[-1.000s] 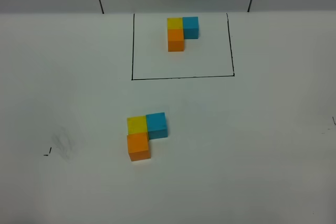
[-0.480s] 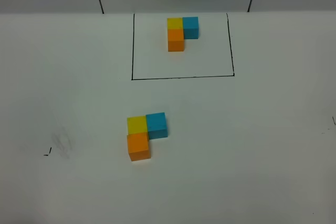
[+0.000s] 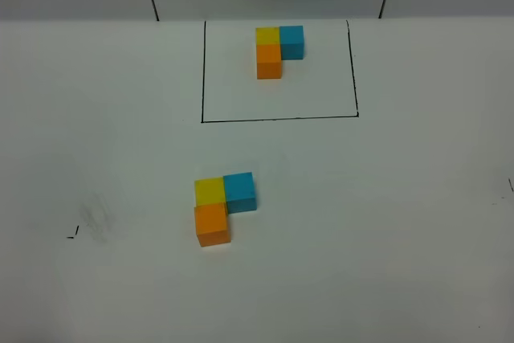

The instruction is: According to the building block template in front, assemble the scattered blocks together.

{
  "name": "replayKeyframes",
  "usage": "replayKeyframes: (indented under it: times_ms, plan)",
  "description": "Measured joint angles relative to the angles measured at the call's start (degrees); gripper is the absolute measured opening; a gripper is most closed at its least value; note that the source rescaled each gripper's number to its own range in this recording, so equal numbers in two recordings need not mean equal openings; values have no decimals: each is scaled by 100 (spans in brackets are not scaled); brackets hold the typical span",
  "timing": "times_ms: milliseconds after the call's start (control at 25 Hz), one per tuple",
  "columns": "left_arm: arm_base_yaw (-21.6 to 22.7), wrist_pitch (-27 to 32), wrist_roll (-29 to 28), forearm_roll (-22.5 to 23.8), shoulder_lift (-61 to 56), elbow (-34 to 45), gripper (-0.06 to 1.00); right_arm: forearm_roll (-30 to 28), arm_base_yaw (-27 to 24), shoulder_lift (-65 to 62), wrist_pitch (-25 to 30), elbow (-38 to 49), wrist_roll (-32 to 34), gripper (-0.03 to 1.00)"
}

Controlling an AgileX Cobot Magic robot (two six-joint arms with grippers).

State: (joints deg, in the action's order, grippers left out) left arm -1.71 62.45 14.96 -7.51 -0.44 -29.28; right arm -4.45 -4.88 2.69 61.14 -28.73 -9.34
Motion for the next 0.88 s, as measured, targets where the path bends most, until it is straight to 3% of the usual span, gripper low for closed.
replayKeyframes:
  times_ms: [880]
  plan:
    - [0,0,-5,0,0,0,0,23,0,-310,0,0,-6,0]
